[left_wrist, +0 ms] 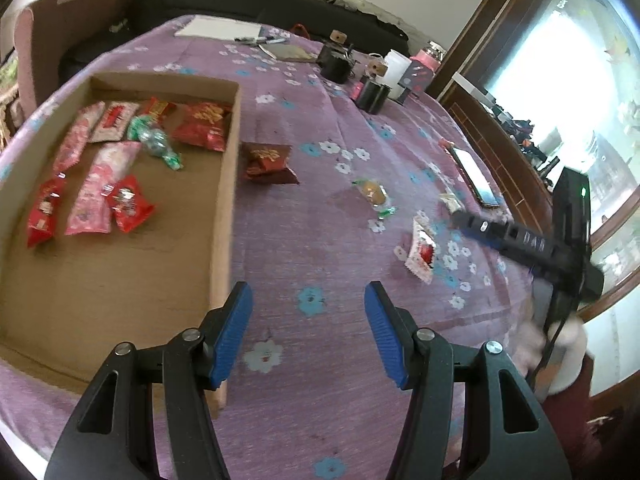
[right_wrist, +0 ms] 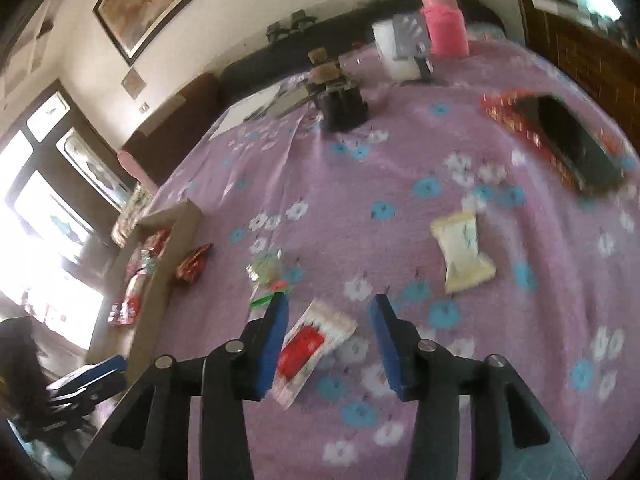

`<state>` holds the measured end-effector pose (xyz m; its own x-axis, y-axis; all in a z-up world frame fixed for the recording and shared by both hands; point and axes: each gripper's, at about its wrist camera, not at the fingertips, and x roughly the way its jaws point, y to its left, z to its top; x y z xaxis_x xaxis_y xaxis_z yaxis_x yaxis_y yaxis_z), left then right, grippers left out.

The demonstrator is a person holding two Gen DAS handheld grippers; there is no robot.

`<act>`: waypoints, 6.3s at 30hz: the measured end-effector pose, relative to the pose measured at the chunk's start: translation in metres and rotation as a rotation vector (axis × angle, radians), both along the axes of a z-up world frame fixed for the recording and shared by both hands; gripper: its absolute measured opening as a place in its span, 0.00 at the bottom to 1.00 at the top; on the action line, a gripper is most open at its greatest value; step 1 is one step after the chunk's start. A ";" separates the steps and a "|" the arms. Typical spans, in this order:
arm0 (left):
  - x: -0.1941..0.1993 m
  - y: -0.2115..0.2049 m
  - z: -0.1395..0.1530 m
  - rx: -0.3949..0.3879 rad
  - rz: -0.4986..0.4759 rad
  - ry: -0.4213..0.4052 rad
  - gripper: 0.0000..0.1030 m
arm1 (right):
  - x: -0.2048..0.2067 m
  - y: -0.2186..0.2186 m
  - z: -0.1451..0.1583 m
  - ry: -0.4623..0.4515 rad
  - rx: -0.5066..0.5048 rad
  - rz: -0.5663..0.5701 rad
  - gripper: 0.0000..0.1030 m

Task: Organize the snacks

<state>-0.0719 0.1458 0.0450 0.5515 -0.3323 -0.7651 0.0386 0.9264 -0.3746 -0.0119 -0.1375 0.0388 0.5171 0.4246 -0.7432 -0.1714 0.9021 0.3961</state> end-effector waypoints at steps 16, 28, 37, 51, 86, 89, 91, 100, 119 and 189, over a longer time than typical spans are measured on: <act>0.063 -0.038 -0.001 0.009 -0.004 0.039 0.55 | -0.001 0.037 -0.029 0.015 -0.185 -0.029 0.27; 0.129 -0.107 -0.033 0.129 -0.057 0.068 0.55 | -0.001 -0.027 -0.035 -0.046 -0.048 -0.145 0.28; 0.120 -0.123 -0.033 0.282 -0.096 -0.022 0.23 | -0.002 -0.032 -0.035 -0.044 -0.008 -0.147 0.24; 0.052 -0.056 0.021 0.100 -0.003 -0.117 0.23 | -0.009 -0.033 -0.027 -0.100 0.012 -0.143 0.11; -0.014 0.176 -0.026 0.088 0.471 0.004 0.24 | -0.037 0.260 0.011 -0.053 -0.010 0.439 0.10; -0.013 0.176 -0.025 0.082 0.473 0.001 0.25 | -0.036 0.278 0.000 -0.019 -0.007 0.466 0.10; -0.016 0.177 -0.023 0.066 0.473 -0.005 0.28 | -0.036 0.287 -0.006 0.000 -0.002 0.479 0.10; -0.033 0.184 -0.004 0.033 0.502 -0.059 0.39 | -0.042 0.307 -0.021 0.065 0.060 0.542 0.15; -0.034 0.133 0.017 0.010 0.428 -0.123 0.57 | -0.010 0.152 0.013 -0.067 0.017 0.211 0.28; 0.068 -0.134 -0.035 0.214 -0.087 0.018 0.64 | 0.051 -0.052 -0.028 -0.095 -0.135 -0.153 0.22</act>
<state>-0.0040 0.0122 0.0101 0.5137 -0.2070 -0.8326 0.1173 0.9783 -0.1708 0.0391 -0.1894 0.0110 0.6386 0.2355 -0.7326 -0.0593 0.9642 0.2583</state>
